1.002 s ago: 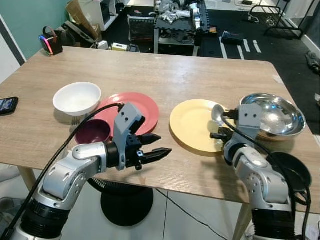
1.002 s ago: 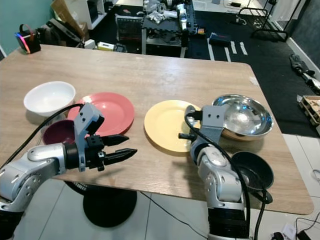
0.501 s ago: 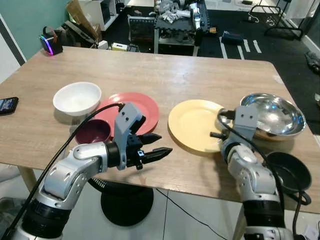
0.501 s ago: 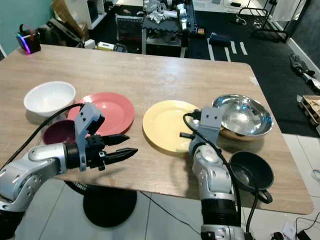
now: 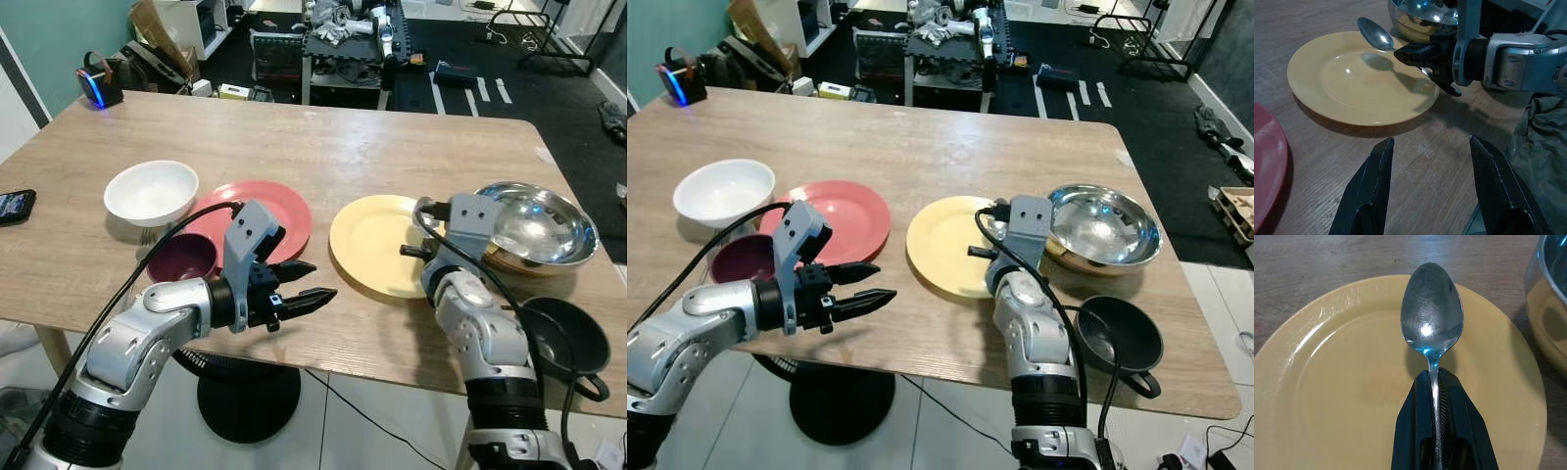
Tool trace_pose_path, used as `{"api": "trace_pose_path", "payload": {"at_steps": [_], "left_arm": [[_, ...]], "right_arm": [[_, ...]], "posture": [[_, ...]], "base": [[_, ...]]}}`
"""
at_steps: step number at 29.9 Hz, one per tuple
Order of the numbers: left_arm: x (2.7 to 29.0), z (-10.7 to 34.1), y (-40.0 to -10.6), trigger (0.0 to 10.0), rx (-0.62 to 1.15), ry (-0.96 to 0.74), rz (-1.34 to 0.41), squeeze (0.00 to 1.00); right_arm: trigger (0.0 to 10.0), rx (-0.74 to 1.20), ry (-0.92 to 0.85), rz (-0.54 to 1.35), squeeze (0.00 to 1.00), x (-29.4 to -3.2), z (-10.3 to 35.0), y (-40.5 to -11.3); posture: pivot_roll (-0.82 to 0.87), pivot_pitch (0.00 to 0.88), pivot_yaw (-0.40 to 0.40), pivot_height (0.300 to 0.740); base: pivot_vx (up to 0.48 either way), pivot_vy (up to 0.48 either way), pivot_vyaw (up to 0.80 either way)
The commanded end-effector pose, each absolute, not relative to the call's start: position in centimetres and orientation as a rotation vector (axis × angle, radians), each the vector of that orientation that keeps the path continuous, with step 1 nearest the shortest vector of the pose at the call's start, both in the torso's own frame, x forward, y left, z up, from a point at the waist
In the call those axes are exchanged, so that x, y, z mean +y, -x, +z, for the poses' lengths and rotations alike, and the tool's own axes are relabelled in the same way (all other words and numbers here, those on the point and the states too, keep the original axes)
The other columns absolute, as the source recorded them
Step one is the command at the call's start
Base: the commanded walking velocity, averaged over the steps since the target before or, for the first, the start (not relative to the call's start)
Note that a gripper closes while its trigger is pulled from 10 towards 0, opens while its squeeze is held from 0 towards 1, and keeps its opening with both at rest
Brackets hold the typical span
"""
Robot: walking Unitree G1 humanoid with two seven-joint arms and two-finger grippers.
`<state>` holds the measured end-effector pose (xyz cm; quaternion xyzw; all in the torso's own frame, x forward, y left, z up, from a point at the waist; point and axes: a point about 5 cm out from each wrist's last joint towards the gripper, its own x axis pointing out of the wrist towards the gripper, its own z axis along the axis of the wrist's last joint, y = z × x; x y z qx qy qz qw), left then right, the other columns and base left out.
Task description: Setting the table
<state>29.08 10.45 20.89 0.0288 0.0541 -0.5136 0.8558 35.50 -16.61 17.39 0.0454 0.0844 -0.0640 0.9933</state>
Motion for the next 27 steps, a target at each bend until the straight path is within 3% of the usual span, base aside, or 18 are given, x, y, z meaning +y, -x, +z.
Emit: {"api": "trace_pose_path", "payload": {"at_steps": [1,2,3,4,5,14,15,16,17,24,27], "left_arm": [[10.4,20.5,-28.9,10.0,0.127,-0.068,-1.082,0.0],[10.4,20.5,-28.9,10.0,0.127,-0.068,-1.082,0.0],[10.4,20.5,-29.0,10.0,0.126,-0.067,-1.083,0.0],[10.4,20.5,-29.0,10.0,0.126,-0.067,-1.083,0.0],[10.3,20.5,-29.0,10.0,0.125,-0.067,-1.084,0.0],[10.3,20.6,-29.2,10.0,0.121,-0.068,-1.085,0.0],[10.3,20.6,-29.2,10.0,0.12,-0.069,-1.084,0.0],[10.3,20.6,-29.2,10.0,0.12,-0.069,-1.084,0.0],[10.3,20.6,-29.2,10.0,0.12,-0.07,-1.083,0.0],[10.7,20.7,-29.2,10.0,0.092,-0.078,-0.998,0.0],[11.1,21.4,-29.0,10.0,0.022,-0.086,-0.794,0.0]], "right_arm": [[10.0,0.187,-0.076,-0.141,0.1,-17.1,16.6,-35.1],[10.0,0.187,-0.076,-0.141,0.1,-17.1,16.6,-35.1],[10.0,0.194,-0.065,-0.148,0.23,-17.4,16.3,-35.0],[10.0,0.194,-0.065,-0.148,0.23,-17.4,16.3,-35.0],[10.0,0.199,-0.063,-0.151,0.98,-17.5,16.1,-35.0],[10.0,0.181,-0.079,-0.159,1.0,-17.5,16.4,-35.2],[10.0,0.175,-0.083,-0.16,0.73,-17.6,16.6,-35.2],[10.0,0.171,-0.086,-0.161,0.73,-17.6,16.7,-35.3],[10.0,0.162,-0.091,-0.162,0.0,-17.7,17.0,-35.2],[10.0,-0.007,-0.153,-0.107,0.0,-18.1,19.5,-33.1],[10.0,-0.233,-0.253,-0.002,0.0,-17.0,22.0,-29.8]], "posture": [[0.01,0.087,0.076,0.74],[0.01,0.087,0.076,0.74],[0.01,0.086,0.077,0.74],[0.01,0.086,0.077,0.74],[0.01,0.083,0.079,0.74],[0.01,0.075,0.082,0.74],[0.01,0.075,0.082,0.74],[0.01,0.073,0.082,0.74],[0.01,0.07,0.08,0.74],[-0.01,0.058,0.092,0.74],[-0.04,0.048,0.113,0.74]], "base": [[0.0,0.0,0.0],[0.0,0.0,0.0],[0.0,0.0,0.0],[0.0,0.0,0.0],[0.0,0.0,0.0],[0.0,0.0,0.0],[0.0,0.0,0.0],[0.0,0.0,0.0],[0.0,0.0,0.0],[0.0,0.0,0.0],[0.0,0.0,0.0]]}}
